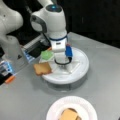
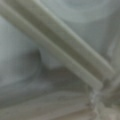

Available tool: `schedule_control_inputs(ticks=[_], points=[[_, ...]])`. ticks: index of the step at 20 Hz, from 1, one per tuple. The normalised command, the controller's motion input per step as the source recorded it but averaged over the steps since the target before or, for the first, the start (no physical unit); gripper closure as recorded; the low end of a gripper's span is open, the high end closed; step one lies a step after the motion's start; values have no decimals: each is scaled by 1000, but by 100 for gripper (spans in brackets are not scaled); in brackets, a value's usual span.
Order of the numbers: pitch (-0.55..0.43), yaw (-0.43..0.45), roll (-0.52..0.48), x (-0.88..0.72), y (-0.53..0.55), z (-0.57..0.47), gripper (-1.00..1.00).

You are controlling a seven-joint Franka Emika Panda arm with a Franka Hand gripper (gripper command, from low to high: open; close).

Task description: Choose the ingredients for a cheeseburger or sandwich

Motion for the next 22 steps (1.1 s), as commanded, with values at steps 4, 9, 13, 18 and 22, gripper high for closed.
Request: schedule_control_inputs(ticks=[4, 9, 13, 18, 22], points=[[-65, 536, 39, -75, -177, -130, -100], [-58, 390, 72, -36, -163, -110, -100], [-48, 227, 76, -13, -138, -97, -100], [-43, 183, 88, -2, -128, -97, -100], [-47, 195, 87, -10, -112, -101, -100]])
